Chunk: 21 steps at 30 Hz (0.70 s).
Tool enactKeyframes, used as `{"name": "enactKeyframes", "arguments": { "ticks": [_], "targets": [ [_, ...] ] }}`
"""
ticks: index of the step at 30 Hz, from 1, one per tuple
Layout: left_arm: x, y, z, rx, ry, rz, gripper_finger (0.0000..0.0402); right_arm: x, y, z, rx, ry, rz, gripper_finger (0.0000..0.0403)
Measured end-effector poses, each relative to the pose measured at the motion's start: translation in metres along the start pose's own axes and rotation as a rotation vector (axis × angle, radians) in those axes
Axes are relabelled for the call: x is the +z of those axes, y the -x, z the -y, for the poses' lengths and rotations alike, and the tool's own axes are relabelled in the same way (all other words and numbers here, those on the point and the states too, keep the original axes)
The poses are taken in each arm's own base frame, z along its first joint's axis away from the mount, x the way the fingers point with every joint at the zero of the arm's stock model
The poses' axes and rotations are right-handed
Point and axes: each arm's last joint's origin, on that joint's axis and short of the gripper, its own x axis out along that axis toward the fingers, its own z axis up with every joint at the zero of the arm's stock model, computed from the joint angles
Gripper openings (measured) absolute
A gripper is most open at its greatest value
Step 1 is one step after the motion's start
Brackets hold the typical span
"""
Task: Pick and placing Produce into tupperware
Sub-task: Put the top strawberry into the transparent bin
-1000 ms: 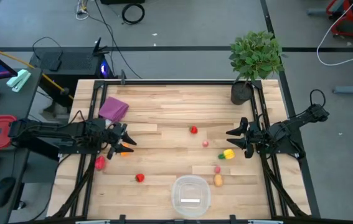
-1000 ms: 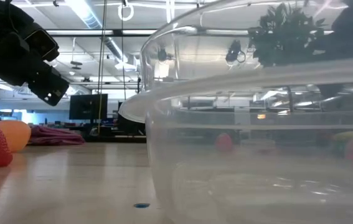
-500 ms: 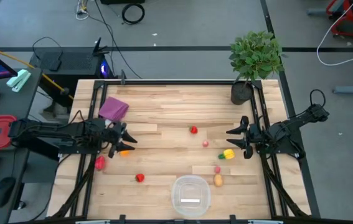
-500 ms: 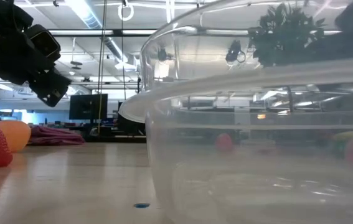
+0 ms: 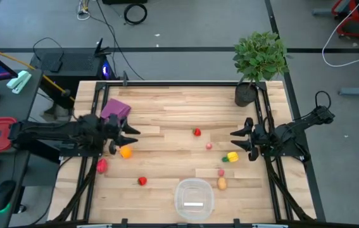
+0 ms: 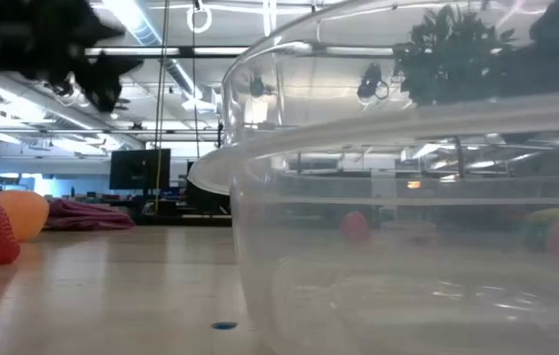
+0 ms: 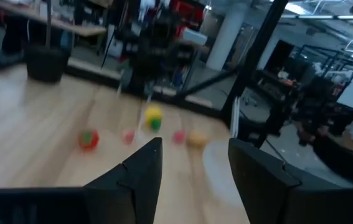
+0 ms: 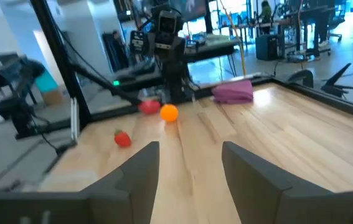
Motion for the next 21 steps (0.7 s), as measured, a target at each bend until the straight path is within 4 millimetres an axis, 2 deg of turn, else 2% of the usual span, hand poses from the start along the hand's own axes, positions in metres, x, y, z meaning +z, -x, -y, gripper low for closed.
{"name": "enactKeyframes", "arguments": {
  "ticks": [4,8,13,21],
  "targets": [
    [0.043,0.0,0.016,0.082,-0.027,-0.143,0.019,0.007,0.0,-0.001,0.016,-0.06,0.061,0.0185],
    [0.055,0.0,0.019,0.305,0.039,-0.476,0.019,0.007,0.0,-0.002,0.029,-0.114,0.064,0.0185],
    [0.043,-0.01,0.018,0.441,0.113,-0.806,0.019,0.007,0.0,-0.002,0.029,-0.14,0.066,0.0185],
    [0.017,-0.033,0.02,0.416,0.094,-1.052,0.019,0.008,0.0,0.0,-0.035,-0.199,0.085,0.0185]
  ]
}}
